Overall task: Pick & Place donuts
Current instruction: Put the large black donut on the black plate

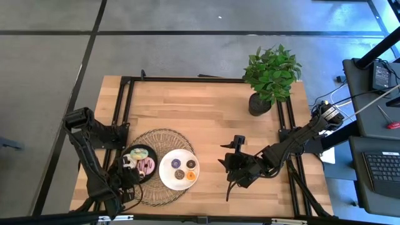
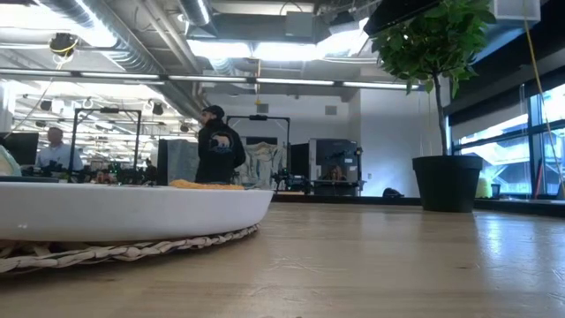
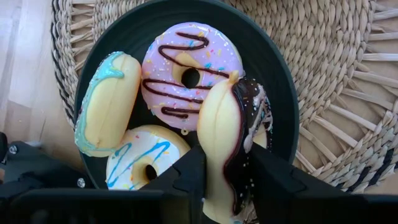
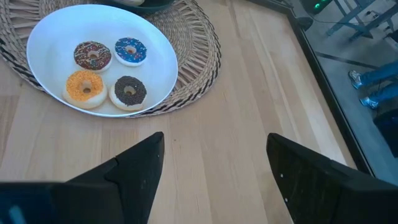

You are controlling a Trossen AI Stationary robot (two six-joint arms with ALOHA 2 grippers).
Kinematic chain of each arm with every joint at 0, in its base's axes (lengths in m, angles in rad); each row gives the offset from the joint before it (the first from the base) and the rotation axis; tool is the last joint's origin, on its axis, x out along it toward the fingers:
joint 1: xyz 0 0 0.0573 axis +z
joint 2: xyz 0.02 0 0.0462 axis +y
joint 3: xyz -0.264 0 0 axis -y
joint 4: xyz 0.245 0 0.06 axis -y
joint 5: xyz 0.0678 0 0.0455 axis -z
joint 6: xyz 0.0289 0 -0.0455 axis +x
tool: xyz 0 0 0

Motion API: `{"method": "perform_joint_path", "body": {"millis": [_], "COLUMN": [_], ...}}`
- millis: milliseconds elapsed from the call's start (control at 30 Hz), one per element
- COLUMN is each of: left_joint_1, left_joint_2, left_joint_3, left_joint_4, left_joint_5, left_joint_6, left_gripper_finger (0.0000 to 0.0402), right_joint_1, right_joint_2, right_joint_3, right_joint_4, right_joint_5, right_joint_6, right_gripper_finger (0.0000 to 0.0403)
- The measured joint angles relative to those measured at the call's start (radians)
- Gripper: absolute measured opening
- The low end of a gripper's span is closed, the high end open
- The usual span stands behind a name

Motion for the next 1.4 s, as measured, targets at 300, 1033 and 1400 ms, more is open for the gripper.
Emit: {"method": "perform_joint_path", "body": {"millis": [300, 1033, 1400], "left_joint_1": [0.000, 0.030, 0.043], "left_joint_2": [0.000, 0.000, 0.000], "left_joint_3": [0.000, 0.000, 0.000], "left_joint_4": [-0.001, -0.086, -0.055], "left_joint_5": [0.005, 0.009, 0.134], "left_joint_6": [0.000, -0.101, -0.158], "left_gripper_finger": [0.0149, 0.0162, 0.0189], "right_joint_1": [0.000, 0.000, 0.000], "right_joint_2": [0.000, 0.000, 0.000], "right_joint_3": [0.000, 0.000, 0.000], "right_joint_4": [0.000, -0.001, -0.003], "right_joint_5": [0.000, 0.000, 0.000], "right_joint_6": [0.001, 0.000, -0.002], "right_gripper_finger": [0.0284, 0.0284, 0.0284]}}
